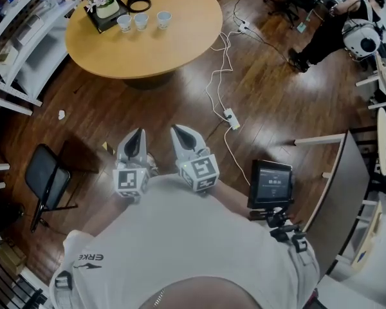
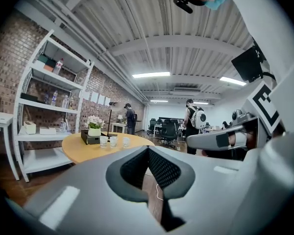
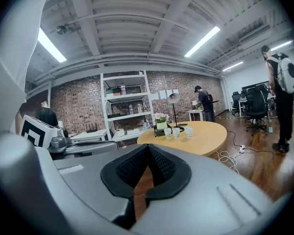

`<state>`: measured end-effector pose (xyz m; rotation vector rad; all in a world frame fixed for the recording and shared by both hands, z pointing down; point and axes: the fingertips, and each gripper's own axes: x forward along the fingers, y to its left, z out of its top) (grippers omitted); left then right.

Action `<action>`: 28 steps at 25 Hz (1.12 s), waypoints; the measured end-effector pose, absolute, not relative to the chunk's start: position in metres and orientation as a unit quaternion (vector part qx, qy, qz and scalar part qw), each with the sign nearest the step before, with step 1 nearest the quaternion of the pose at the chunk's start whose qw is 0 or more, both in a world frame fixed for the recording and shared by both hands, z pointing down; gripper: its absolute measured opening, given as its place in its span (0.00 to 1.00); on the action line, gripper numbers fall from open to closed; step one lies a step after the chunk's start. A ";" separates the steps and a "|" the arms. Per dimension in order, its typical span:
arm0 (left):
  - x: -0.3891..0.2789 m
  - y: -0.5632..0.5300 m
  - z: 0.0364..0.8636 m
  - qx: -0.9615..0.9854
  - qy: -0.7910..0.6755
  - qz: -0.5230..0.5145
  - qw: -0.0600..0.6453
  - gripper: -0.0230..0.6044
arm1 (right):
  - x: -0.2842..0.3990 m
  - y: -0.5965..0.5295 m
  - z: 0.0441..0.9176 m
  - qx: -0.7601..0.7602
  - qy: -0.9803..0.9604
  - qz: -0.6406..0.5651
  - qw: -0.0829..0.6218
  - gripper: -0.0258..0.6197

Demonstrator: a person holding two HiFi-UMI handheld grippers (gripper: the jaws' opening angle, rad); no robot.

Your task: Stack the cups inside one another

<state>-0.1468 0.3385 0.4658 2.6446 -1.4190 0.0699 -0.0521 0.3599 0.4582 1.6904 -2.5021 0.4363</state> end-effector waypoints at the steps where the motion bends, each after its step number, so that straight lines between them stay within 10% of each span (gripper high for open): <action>1: -0.152 0.328 0.466 0.880 -0.469 0.022 0.073 0.04 | -0.058 0.350 0.455 0.557 -0.817 0.143 0.044 0.06; 28: -0.165 0.117 0.466 0.878 -0.475 0.022 0.059 0.04 | -0.056 0.135 0.451 0.574 -0.809 0.123 0.024 0.06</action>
